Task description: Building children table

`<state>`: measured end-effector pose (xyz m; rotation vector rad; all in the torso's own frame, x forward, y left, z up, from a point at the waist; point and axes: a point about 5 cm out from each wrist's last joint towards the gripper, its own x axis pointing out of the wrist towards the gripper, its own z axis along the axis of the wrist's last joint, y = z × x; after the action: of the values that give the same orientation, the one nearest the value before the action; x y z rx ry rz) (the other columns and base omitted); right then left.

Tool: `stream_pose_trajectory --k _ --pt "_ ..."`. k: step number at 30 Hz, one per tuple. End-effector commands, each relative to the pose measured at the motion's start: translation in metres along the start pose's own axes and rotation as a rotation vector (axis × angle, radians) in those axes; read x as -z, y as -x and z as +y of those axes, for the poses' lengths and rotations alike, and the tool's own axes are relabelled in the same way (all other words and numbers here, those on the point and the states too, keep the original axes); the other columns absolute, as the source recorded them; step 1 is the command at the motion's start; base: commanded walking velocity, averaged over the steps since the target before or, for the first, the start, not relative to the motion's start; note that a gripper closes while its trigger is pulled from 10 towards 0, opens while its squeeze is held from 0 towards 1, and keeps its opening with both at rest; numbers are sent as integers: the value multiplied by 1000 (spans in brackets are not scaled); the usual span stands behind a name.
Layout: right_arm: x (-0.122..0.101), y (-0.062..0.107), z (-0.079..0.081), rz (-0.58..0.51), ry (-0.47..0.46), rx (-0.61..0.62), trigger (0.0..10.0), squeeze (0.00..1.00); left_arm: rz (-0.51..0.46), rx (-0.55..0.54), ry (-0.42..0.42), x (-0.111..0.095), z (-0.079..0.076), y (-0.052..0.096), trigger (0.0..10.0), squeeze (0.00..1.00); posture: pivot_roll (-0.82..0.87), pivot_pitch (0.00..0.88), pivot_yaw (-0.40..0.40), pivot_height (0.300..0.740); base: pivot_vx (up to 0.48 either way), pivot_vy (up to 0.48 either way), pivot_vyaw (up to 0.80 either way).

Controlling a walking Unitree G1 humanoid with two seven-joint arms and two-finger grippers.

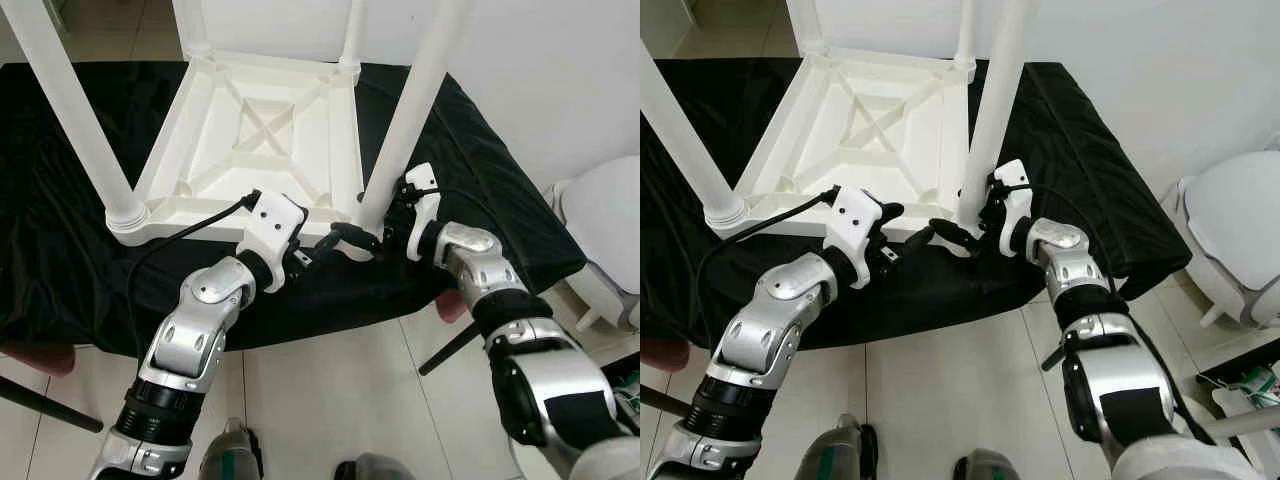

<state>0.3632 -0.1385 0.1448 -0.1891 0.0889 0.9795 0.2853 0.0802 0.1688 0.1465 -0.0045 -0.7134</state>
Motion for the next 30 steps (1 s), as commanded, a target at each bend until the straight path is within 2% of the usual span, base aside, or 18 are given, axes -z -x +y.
stream_pose_trajectory --k 1,17,18,21,24,25,27,30 --pt "15 3 4 57 -35 -42 0 0 5 11 -5 0 -2 -2 10000 0 25 0 -35 740 0 0 0" --pt "27 9 8 -2 -96 19 0 0 5 35 -5 1 -6 -3 10000 0 9 0 -30 740 0 0 0" --pt "28 8 7 -2 -101 65 10000 0 6 35 -5 1 -7 -3 10000 0 9 0 -32 740 0 0 0" --pt "29 5 6 3 -103 132 10000 0 7 35 -3 1 -7 -3 10000 0 7 0 -32 740 0 0 0" --pt "28 -3 6 -15 -114 308 10000 0 10 37 0 2 -9 -2 10000 0 5 0 -35 740 0 0 0" --pt "28 -3 6 -15 -114 308 10000 0 10 37 0 2 -9 -2 10000 0 5 0 -35 740 0 0 0" --pt "27 -7 9 -30 -114 345 10000 0 10 38 1 3 -10 -2 10000 0 3 0 -36 740 0 0 0" --pt "22 -19 19 -71 -161 494 10000 0 10 42 4 3 -11 -3 10000 0 -4 0 -37 740 0 0 0"
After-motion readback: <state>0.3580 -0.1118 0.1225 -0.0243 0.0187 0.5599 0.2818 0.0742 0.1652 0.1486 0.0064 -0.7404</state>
